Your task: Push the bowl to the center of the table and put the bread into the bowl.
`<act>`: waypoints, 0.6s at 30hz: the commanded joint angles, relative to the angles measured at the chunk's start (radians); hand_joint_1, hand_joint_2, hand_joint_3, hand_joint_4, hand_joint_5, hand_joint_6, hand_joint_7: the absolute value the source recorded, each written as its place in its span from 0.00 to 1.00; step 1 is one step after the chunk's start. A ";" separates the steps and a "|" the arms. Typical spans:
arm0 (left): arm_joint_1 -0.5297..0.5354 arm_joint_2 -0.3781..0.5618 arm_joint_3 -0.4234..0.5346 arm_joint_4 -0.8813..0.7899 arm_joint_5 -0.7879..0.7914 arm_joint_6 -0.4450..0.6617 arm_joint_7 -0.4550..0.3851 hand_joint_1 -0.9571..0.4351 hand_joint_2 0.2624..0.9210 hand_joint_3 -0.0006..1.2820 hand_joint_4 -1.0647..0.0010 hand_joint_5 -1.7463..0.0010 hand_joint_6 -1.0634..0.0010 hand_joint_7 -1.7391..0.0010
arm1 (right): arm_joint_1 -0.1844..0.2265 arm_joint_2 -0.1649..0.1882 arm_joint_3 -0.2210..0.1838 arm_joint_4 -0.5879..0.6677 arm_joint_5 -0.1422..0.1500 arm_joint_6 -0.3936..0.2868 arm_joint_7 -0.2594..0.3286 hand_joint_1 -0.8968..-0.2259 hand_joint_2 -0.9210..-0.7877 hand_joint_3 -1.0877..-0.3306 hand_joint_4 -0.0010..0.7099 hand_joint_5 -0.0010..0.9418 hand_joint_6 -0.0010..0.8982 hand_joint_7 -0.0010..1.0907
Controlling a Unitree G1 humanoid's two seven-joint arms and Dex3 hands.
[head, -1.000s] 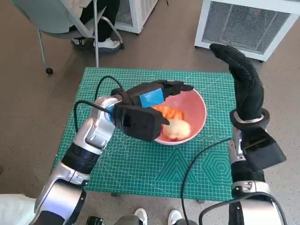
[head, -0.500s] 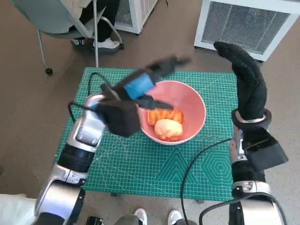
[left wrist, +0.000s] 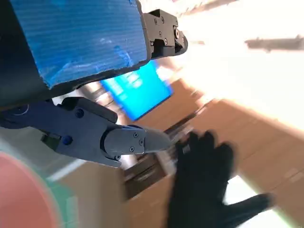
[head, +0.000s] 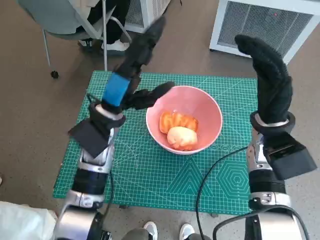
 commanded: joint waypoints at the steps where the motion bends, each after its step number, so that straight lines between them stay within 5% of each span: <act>1: 0.031 -0.020 0.014 -0.055 -0.048 -0.002 0.001 0.31 1.00 0.40 0.84 1.00 0.99 0.73 | -0.002 0.009 0.006 -0.057 0.033 0.063 0.016 0.46 0.00 0.43 0.52 0.01 0.25 0.30; 10: 0.054 -0.036 0.020 -0.082 -0.113 0.013 -0.020 0.30 1.00 0.42 0.86 1.00 1.00 0.72 | 0.008 0.022 0.009 -0.142 0.059 0.149 0.026 0.46 0.00 0.44 0.53 0.01 0.25 0.31; 18: 0.054 -0.048 0.027 -0.081 -0.150 0.026 -0.046 0.31 1.00 0.41 0.87 1.00 1.00 0.71 | 0.024 0.023 0.014 -0.176 0.048 0.162 0.030 0.47 0.00 0.45 0.53 0.01 0.25 0.31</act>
